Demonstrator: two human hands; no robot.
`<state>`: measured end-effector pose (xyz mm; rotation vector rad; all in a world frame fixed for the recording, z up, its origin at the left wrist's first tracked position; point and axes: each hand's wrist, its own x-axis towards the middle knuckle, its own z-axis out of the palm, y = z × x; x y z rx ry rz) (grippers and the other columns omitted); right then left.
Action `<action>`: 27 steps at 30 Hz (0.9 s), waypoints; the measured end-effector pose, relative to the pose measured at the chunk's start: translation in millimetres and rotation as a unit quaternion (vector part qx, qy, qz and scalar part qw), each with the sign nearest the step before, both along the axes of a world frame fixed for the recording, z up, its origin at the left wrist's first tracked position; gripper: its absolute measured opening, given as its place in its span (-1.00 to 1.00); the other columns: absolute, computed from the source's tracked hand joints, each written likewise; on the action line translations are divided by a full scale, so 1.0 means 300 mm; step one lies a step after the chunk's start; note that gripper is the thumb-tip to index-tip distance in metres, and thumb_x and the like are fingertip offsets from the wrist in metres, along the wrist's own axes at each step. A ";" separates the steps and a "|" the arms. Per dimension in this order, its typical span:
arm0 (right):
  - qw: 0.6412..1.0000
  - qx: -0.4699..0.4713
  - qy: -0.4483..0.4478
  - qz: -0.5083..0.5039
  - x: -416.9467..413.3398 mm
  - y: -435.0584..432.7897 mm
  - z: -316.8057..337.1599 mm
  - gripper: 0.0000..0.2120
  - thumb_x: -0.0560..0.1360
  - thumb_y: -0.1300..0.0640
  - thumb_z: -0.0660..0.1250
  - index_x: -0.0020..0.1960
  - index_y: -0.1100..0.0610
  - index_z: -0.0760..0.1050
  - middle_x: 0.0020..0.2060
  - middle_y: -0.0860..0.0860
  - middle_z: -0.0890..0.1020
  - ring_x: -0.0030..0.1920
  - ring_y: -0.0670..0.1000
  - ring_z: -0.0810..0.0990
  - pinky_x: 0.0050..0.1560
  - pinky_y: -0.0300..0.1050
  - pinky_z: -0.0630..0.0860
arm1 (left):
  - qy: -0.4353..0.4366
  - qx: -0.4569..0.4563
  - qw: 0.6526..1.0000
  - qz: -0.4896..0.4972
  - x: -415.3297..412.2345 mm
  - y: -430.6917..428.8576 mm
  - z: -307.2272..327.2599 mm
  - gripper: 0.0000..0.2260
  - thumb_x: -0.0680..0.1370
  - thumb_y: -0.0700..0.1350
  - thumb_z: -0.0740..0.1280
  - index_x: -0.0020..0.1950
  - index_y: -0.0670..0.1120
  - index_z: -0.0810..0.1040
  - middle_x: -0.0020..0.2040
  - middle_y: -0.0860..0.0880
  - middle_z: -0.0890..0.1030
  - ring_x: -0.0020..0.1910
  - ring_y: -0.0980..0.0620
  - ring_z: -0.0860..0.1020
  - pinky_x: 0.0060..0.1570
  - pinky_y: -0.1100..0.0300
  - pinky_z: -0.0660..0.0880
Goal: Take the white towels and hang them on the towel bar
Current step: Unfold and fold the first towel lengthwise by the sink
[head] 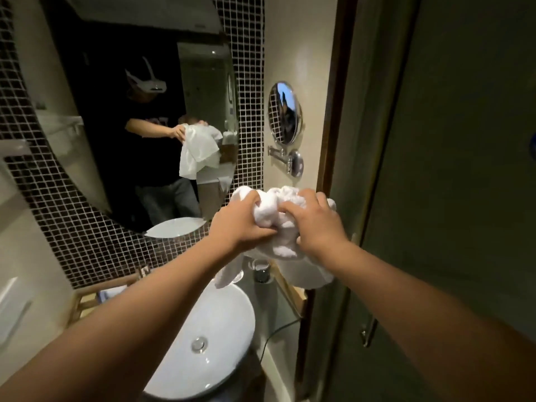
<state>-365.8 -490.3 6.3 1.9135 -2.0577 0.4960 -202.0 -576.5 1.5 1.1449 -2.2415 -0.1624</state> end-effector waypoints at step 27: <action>0.944 0.316 -0.096 0.025 -0.241 -0.832 -1.137 -0.19 0.30 0.00 0.57 0.45 -0.12 0.25 0.41 0.21 0.23 0.42 0.30 0.34 0.32 0.26 0.45 | -0.042 0.406 0.913 0.017 -0.250 -0.752 -1.160 -0.45 0.34 0.16 0.51 0.16 0.10 0.29 -0.03 -0.06 0.58 -0.07 -0.07 0.54 -0.04 -0.04 0.56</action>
